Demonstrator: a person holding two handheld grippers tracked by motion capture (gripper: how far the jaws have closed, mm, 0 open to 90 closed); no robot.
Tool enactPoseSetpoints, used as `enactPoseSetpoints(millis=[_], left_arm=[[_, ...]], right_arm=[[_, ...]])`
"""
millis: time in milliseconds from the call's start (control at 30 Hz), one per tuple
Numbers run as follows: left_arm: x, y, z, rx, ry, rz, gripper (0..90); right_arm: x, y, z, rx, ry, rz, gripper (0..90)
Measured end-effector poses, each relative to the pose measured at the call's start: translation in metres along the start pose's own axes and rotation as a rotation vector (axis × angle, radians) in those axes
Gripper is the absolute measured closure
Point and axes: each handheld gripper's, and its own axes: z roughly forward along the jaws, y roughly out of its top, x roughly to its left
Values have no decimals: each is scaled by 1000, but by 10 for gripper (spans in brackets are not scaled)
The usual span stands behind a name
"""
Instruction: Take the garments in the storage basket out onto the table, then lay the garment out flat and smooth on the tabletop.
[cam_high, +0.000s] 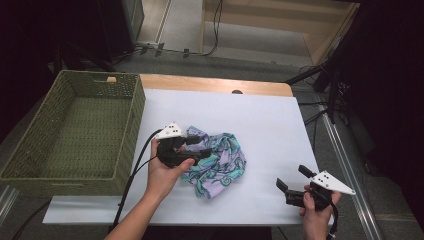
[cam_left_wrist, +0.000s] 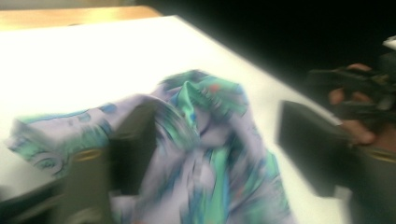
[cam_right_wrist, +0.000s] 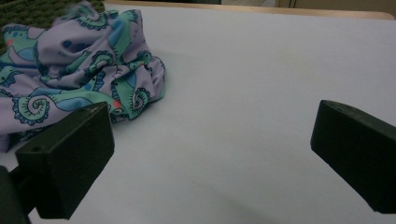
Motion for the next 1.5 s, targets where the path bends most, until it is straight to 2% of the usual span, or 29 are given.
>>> enactPoseSetpoints(millis=[33, 67, 133, 167, 233, 333, 400, 533, 667, 700, 733, 767, 800, 833, 967, 1067, 1133, 1200, 1300, 1367, 1400, 1433, 1467, 1500], left_arm=[[0, -1, -2, 2, 9, 2, 165], [-1, -2, -5, -2, 15, 0, 165], [-2, -5, -9, -15, 7, 2, 97], [-3, -7, -11, -22, 18, 0, 97], [-3, -10, -14, -24, 31, 4, 10], [-4, -16, -19, -45, 42, 9, 0], [-4, -18, -21, -43, 63, 8, 0], [-4, -23, -27, -58, 71, 4, 0], [-8, -27, -28, -24, 97, 13, 0], [-9, -28, -28, -18, 116, 23, 0], [-10, -29, -30, -18, 136, 29, 0], [-11, -31, -32, -20, 148, 29, 88], [-11, -32, -34, -28, 164, 26, 88], [-12, -34, -36, -34, 182, 26, 166], [-10, -42, -38, -19, 201, 22, 288], [-9, -46, -38, -4, 177, 16, 366], [-10, -49, -36, 17, 177, 30, 395], [-10, -51, -30, 49, 184, 41, 429], [-10, -57, -19, 107, 218, 50, 524], [-8, -60, -14, 145, 204, 47, 620], [-7, -61, -13, 164, 190, 49, 740], [-6, -61, -14, 173, 179, 56, 740], [-6, -61, -16, 178, 176, 67, 791], [-6, -62, -18, 175, 171, 74, 832]], right_arm=[[1, 0, 1, 2, 1, -6, 0], [1, 0, 1, 2, 1, -6, 0], [3, 1, 1, 1, 1, -10, 0], [4, 1, 1, 1, 2, -10, 0], [6, 3, 2, 2, 3, -15, 0], [11, 7, 0, -14, 8, -18, 0], [15, 11, -2, -24, 18, -23, 0], [25, 19, -1, -32, 61, -28, 0], [39, 28, 2, -37, 95, -35, 0], [48, 37, 7, -32, 115, -53, 0], [48, 37, 7, -32, 115, -53, 0], [59, 46, 15, -28, 134, -74, 0], [59, 46, 15, -28, 134, -74, 0], [64, 50, 19, -28, 143, -75, 0], [87, 64, 44, -4, 199, -95, 0], [107, 68, 61, 25, 238, -125, 0], [118, 64, 69, 27, 238, -133, 74], [124, 57, 79, 54, 245, -130, 132], [131, 44, 92, 128, 187, -138, 190], [133, 36, 99, 181, 130, -134, 266], [133, 32, 102, 209, 102, -131, 350], [132, 28, 104, 220, 92, -128, 490], [130, 25, 104, 220, 84, -126, 602], [121, 23, 102, 228, 109, -115, 769]])
